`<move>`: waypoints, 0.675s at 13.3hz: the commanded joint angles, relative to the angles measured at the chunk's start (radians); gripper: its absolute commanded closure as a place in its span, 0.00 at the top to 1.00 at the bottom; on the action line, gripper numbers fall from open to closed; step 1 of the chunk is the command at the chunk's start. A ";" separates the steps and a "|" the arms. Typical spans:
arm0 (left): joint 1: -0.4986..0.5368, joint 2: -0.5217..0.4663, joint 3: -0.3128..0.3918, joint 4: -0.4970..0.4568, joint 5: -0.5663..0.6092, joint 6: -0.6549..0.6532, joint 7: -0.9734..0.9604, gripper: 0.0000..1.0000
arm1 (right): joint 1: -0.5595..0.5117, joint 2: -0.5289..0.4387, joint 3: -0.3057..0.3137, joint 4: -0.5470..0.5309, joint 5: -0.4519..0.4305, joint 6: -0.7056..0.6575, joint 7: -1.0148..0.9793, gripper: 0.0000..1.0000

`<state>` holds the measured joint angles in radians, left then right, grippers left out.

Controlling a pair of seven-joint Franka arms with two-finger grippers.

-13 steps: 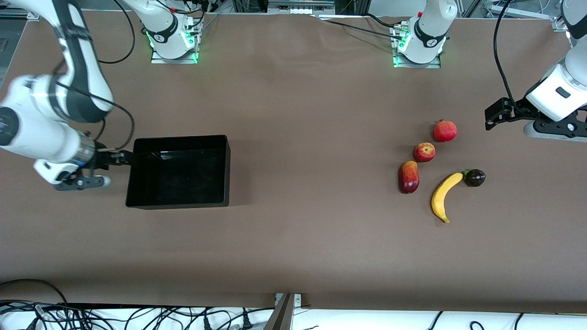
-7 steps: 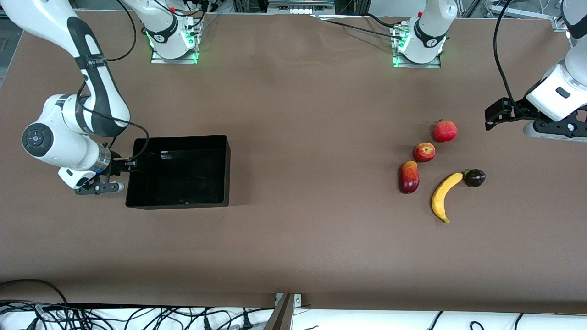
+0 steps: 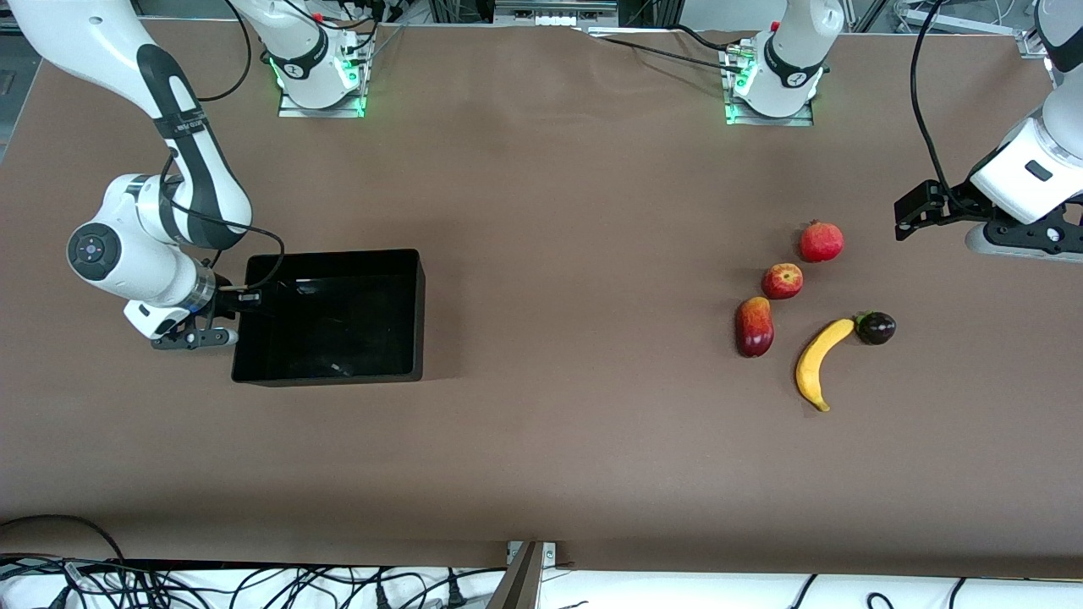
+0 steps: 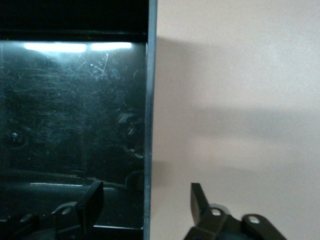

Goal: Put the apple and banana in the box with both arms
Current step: 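Lower the right gripper and grip the black box's rim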

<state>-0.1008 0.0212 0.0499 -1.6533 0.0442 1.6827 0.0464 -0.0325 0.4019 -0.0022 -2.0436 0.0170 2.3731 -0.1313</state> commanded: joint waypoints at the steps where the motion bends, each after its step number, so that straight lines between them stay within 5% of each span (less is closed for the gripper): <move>1: -0.007 0.013 0.005 0.030 -0.021 -0.023 -0.008 1.00 | -0.003 -0.014 0.001 -0.016 -0.003 0.005 0.001 0.07; 2: -0.007 0.013 0.005 0.030 -0.021 -0.023 -0.008 1.00 | -0.003 -0.014 0.001 -0.016 -0.002 -0.002 0.004 0.00; 9: -0.007 0.013 0.005 0.030 -0.021 -0.023 -0.007 1.00 | 0.003 -0.037 0.021 0.086 0.006 -0.121 0.010 0.00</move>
<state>-0.1008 0.0212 0.0499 -1.6533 0.0442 1.6826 0.0464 -0.0319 0.3946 0.0020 -2.0162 0.0174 2.3336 -0.1232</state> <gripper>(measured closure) 0.000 0.956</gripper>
